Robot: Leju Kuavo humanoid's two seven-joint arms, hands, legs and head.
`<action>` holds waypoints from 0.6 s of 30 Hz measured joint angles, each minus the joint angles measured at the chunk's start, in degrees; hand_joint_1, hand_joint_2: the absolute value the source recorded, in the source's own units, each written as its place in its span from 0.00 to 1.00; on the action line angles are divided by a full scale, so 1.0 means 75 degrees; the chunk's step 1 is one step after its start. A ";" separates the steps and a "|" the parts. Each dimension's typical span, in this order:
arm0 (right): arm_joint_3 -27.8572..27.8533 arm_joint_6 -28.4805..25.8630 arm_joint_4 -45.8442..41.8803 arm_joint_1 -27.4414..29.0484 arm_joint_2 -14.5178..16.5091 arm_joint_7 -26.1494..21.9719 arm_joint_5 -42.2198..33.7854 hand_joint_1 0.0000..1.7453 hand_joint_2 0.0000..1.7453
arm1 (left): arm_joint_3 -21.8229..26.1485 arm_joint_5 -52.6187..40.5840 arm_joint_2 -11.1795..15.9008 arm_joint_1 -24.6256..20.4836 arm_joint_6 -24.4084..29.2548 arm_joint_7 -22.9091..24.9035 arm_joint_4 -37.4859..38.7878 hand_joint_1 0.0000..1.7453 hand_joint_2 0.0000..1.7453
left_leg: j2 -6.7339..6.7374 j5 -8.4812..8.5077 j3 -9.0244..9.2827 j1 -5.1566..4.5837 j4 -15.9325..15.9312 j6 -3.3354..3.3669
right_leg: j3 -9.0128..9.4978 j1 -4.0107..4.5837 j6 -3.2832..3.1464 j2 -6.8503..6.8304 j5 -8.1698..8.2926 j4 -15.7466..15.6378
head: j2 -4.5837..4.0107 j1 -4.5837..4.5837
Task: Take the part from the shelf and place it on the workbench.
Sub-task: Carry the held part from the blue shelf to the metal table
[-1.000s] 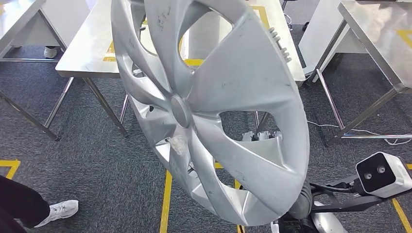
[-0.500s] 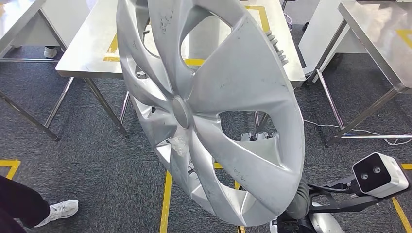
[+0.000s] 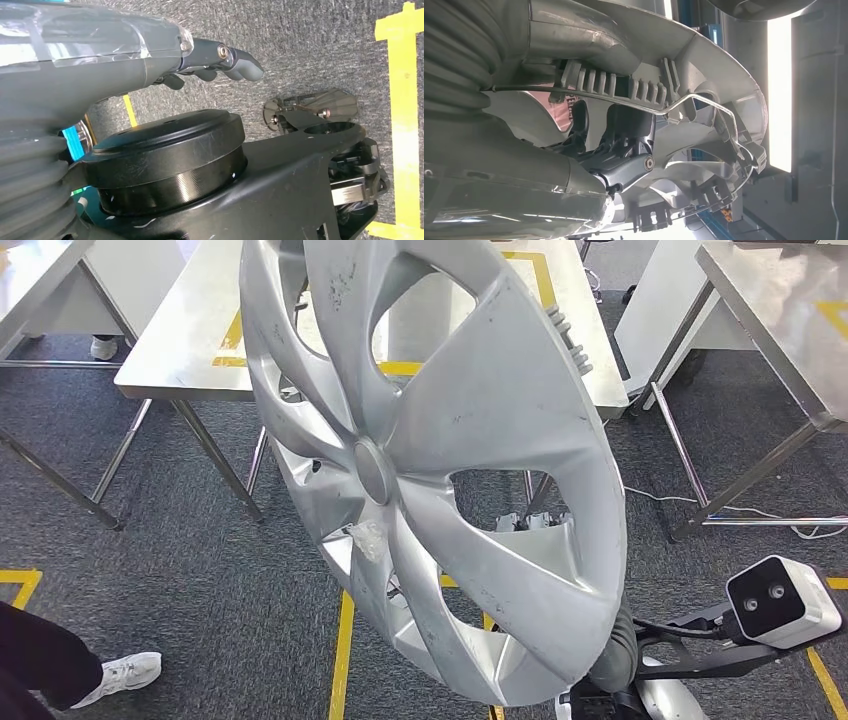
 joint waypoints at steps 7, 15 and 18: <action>-0.0018 0.0000 0.0000 0.0022 0.0000 0.0000 0.0003 1.00 1.00 | -0.0001 0.0000 0.0000 0.0000 0.0000 0.0002 0.0000 0.00 1.00 | -0.0001 0.0000 0.0000 0.0000 0.0000 0.0000 | 0.0000 0.0000 0.0000 0.0000 0.0000 0.0000 | 0.0000 0.0000; -0.0125 -0.0004 0.0000 0.0042 0.0004 0.0000 0.0028 1.00 1.00 | -0.0001 -0.0020 0.0002 0.0000 -0.0030 0.0005 0.0000 0.00 1.00 | -0.0003 -0.0002 0.0000 -0.0005 0.0005 0.0003 | 0.0002 -0.0009 0.0006 0.0000 0.0003 -0.0006 | 0.0000 -0.0001; -0.0133 -0.0016 0.0000 0.0054 0.0021 0.0000 0.0032 1.00 1.00 | -0.0001 -0.0031 0.0012 -0.0001 -0.0055 -0.0001 0.0000 0.00 1.00 | -0.0005 -0.0008 0.0000 -0.0017 0.0010 0.0012 | 0.0003 -0.0024 0.0022 0.0000 0.0005 -0.0013 | 0.0000 -0.0010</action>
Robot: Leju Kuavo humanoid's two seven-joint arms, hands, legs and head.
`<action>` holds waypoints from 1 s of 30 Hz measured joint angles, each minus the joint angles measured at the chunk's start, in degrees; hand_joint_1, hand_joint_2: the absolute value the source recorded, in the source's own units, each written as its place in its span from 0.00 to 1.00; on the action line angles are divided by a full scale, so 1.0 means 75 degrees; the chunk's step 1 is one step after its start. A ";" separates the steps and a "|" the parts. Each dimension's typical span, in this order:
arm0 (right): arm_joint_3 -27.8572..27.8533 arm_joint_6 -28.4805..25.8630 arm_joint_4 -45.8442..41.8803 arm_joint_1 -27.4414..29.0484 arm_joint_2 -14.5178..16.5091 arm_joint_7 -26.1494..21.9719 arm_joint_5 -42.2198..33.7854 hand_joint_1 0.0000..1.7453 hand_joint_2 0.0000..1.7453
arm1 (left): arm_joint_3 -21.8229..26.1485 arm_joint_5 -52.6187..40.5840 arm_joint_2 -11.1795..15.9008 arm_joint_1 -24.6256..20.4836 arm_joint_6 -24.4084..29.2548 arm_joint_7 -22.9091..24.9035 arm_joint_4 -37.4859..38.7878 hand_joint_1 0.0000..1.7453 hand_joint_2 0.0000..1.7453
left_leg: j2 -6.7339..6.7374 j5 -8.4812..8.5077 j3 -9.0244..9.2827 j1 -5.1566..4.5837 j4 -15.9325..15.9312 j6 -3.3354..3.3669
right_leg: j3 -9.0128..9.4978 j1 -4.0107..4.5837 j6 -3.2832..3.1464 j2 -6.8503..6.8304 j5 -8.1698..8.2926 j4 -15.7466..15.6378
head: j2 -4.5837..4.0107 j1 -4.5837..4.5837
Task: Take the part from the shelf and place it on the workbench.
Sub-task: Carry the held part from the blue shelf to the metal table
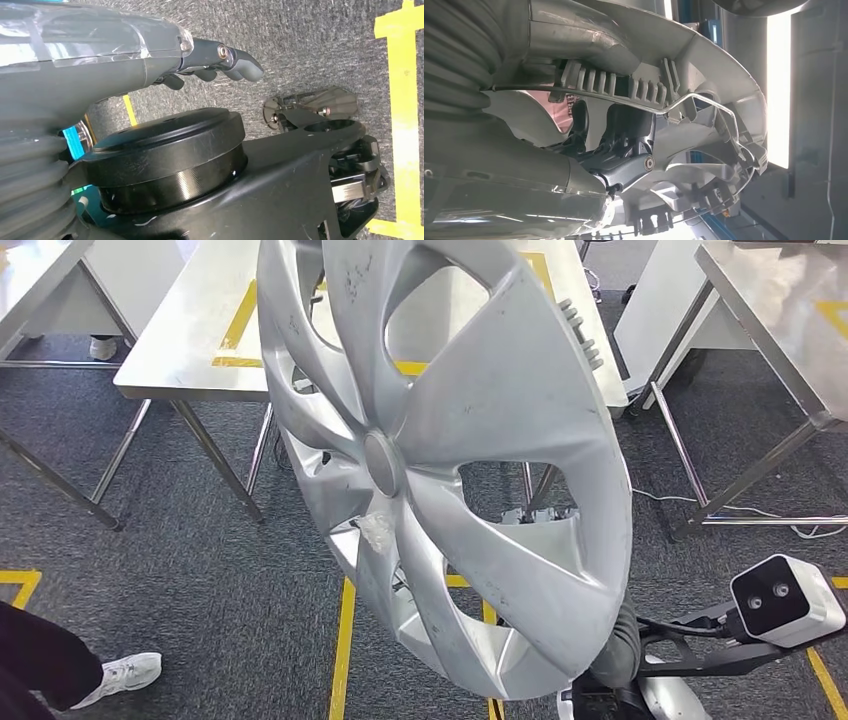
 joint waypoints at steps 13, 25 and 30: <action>-0.0012 -0.0031 0.0010 0.0016 0.0043 0.0007 0.0031 1.00 1.00 | -0.0002 -0.0030 0.0047 -0.0001 -0.0052 -0.0012 -0.0001 0.00 1.00 | 0.0061 -0.0027 0.0190 0.0028 -0.0153 0.0179 | -0.0913 -0.0087 0.0240 -0.0042 -0.0840 0.1814 | 0.0000 0.0114; -0.0030 -0.0031 0.0058 0.0006 0.0051 0.0026 0.0044 1.00 1.00 | -0.0002 -0.0030 0.0017 -0.0022 -0.0052 -0.0037 -0.0003 0.00 1.00 | 0.0053 -0.0416 0.0154 0.0039 0.0205 -0.0221 | -0.0187 -0.0094 -0.0104 -0.0097 0.0321 -0.0122 | 0.0000 0.0037; -0.0030 -0.0031 0.0069 0.0012 0.0084 0.0026 0.0044 1.00 1.00 | -0.0002 -0.0023 0.0029 -0.0011 -0.0052 -0.0043 -0.0001 0.00 1.00 | 0.0088 -0.0771 -0.0845 0.0205 0.1792 -0.0448 | -0.0060 -0.0136 -0.0130 -0.0165 0.0221 -0.0134 | 0.0000 -0.0175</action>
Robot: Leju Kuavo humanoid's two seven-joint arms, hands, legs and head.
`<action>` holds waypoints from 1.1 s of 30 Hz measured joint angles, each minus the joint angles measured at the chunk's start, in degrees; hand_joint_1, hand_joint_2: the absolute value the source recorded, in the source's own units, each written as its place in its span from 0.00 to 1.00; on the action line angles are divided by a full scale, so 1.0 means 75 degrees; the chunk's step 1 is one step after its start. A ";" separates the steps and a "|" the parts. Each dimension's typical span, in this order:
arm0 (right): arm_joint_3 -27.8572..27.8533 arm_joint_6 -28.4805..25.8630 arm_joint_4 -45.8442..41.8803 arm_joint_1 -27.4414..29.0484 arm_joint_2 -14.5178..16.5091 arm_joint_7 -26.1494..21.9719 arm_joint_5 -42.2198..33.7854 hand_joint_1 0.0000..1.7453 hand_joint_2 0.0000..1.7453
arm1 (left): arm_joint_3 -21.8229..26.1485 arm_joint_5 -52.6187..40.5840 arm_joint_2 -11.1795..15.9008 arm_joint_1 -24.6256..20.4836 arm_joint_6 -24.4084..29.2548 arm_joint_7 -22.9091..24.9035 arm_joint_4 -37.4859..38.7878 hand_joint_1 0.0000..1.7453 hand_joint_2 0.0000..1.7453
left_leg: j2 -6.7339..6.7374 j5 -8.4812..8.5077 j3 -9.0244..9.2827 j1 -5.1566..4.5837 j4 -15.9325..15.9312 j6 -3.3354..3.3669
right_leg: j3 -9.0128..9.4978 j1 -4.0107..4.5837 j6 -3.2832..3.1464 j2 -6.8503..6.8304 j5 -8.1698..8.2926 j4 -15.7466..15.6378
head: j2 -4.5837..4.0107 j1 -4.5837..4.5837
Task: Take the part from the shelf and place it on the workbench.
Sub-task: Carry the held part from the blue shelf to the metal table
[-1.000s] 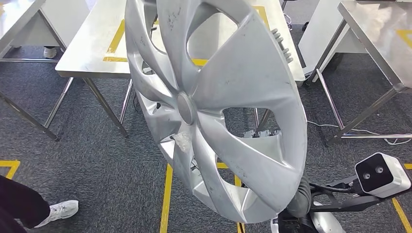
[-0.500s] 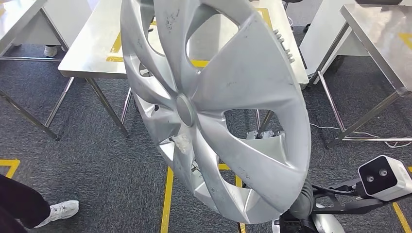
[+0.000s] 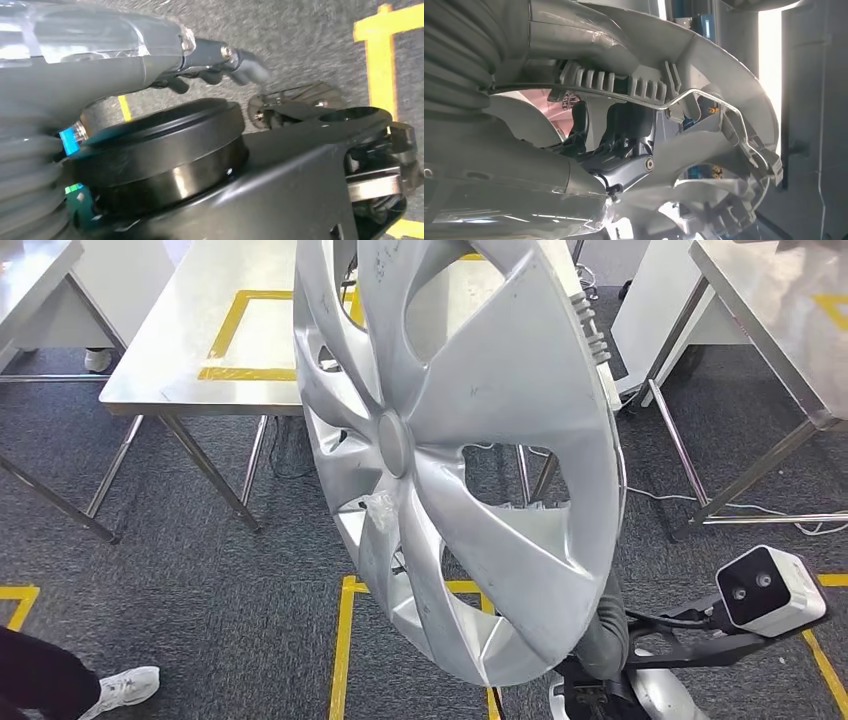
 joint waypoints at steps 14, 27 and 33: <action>-0.0007 0.0000 0.0018 0.0008 -0.0005 0.0001 0.0033 1.00 1.00 | 0.0000 0.0001 -0.0002 0.0006 -0.0006 0.0035 0.0001 0.00 1.00 | 0.0061 0.0654 0.0894 -0.0050 -0.1708 0.0448 | -0.0955 -0.0047 0.0391 0.0010 -0.1105 0.2248 | 0.0000 0.0126; -0.0009 -0.0003 0.0015 -0.0003 0.0004 0.0001 0.0026 1.00 1.00 | 0.0000 0.0002 -0.0069 -0.0008 -0.0008 0.0039 -0.0001 0.00 1.00 | -0.0015 0.0014 0.0649 -0.0086 -0.0895 0.0179 | -0.0126 0.0119 -0.0127 0.0004 0.0161 -0.0043 | 0.0000 0.0188; -0.0009 -0.0017 0.0034 0.0017 0.0028 0.0000 0.0026 1.00 1.00 | 0.0000 0.0006 -0.0015 -0.0002 -0.0007 0.0042 0.0001 0.00 1.00 | 0.0054 0.0524 0.0418 0.0109 -0.0875 -0.0119 | -0.0077 -0.0047 0.0084 0.0014 -0.0024 0.0113 | 0.0000 -0.0032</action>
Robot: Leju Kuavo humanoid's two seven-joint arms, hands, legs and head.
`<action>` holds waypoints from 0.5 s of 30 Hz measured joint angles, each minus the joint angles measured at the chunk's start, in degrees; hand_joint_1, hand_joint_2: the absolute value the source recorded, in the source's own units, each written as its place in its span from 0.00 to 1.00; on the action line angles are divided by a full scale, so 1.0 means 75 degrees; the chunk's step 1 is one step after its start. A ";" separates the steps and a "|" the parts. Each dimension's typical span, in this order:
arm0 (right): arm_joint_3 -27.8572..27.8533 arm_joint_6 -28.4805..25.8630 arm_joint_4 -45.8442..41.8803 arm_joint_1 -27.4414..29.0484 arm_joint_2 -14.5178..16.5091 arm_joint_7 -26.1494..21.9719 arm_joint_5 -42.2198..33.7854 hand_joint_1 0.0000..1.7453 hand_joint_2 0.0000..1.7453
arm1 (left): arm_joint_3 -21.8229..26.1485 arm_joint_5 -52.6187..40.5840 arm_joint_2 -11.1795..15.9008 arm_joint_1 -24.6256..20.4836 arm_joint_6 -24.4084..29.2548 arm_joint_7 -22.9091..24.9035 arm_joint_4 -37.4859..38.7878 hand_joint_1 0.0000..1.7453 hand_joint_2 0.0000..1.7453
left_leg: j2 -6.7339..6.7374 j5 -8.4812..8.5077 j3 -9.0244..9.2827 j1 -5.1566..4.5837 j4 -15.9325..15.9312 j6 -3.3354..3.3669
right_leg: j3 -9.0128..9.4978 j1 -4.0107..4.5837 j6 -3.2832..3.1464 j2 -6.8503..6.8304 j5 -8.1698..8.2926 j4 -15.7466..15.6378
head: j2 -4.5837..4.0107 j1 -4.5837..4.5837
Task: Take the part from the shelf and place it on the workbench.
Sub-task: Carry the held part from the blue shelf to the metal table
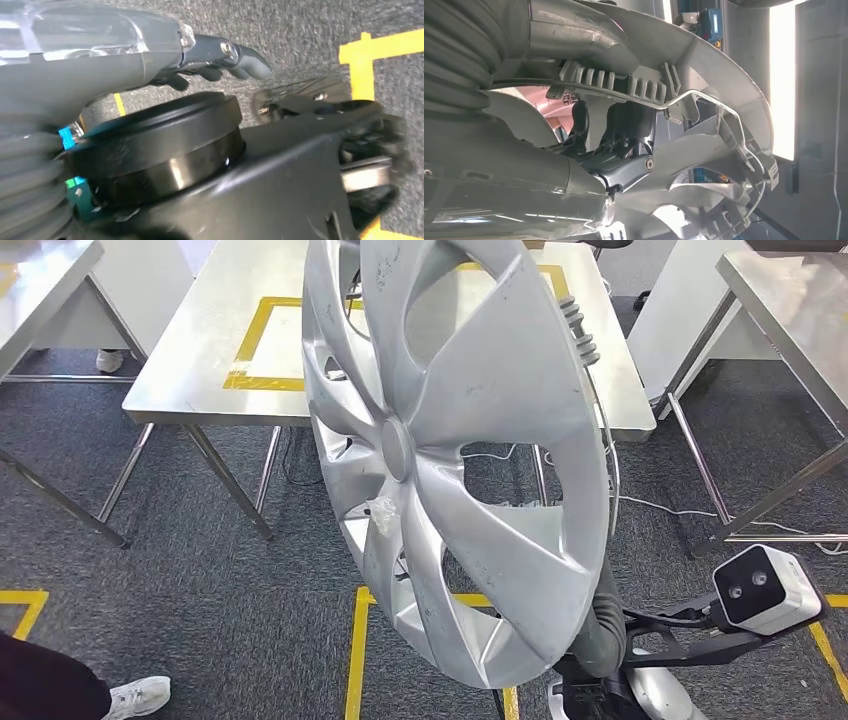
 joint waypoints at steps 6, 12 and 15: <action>-0.0001 -0.0003 0.0000 0.0005 0.0001 0.0001 0.0000 1.00 1.00 | 0.0000 0.0000 0.0012 0.0010 0.0007 0.0007 0.0003 0.00 1.00 | 0.0015 0.0101 0.0333 -0.0031 -0.0684 0.0319 | -0.0024 -0.0011 0.0247 -0.0001 -0.0205 0.0217 | 0.0000 -0.0048; 0.0000 -0.0003 0.0001 0.0006 0.0001 0.0001 0.0000 1.00 1.00 | 0.0000 -0.0001 0.0014 0.0009 0.0009 0.0007 0.0005 0.00 1.00 | 0.0002 0.0018 0.0466 -0.0105 -0.0708 0.0529 | -0.1049 0.0000 0.0274 0.0005 -0.1029 0.2295 | 0.0000 0.0216; 0.0000 -0.0003 0.0001 0.0007 0.0001 0.0002 0.0000 1.00 1.00 | 0.0000 -0.0002 0.0009 0.0005 0.0009 0.0007 0.0006 0.00 1.00 | -0.0029 -0.0053 0.0585 -0.0178 -0.0715 0.0564 | -0.0792 0.0092 0.0045 0.0027 -0.0273 0.1460 | 0.0000 0.0311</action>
